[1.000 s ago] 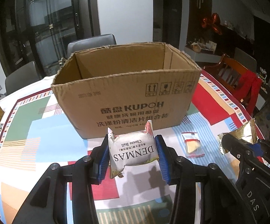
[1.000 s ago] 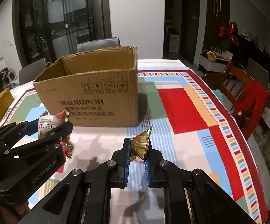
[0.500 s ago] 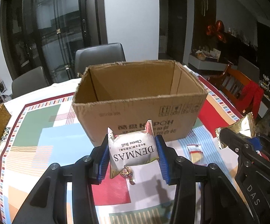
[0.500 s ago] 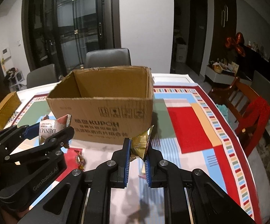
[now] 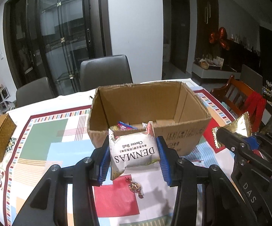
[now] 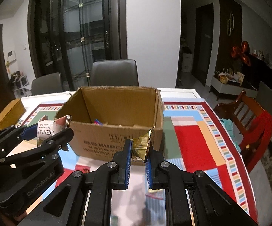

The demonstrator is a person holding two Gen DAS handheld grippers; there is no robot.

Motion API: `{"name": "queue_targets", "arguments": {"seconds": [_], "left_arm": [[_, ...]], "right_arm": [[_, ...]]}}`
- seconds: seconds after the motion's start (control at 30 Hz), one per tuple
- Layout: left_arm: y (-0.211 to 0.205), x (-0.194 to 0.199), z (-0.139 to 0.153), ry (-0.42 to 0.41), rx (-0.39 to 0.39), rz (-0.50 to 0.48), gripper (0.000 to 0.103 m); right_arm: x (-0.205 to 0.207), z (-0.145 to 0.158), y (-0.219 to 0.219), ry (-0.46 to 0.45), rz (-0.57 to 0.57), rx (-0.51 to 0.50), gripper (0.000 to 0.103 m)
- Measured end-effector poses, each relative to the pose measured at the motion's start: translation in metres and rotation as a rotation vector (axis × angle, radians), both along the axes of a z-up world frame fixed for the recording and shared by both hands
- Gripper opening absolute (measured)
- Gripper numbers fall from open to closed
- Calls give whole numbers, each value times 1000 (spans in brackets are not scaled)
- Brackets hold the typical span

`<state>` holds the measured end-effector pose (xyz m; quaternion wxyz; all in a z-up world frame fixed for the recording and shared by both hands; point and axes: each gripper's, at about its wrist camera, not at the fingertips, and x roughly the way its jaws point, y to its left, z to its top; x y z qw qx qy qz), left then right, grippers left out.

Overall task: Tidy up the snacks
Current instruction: 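Lift both held snacks and carry them over the cardboard box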

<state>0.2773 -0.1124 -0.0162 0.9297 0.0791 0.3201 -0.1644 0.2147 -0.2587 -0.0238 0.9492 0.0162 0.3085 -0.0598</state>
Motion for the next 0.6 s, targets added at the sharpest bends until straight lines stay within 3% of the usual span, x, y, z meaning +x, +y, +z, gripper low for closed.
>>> {"name": "queue_targets", "arguments": {"seconds": [0.6], "left_arm": [[-2, 27, 24, -53, -6, 7, 45]], "right_arm": [[37, 31, -5, -71, 18, -30, 15]]}}
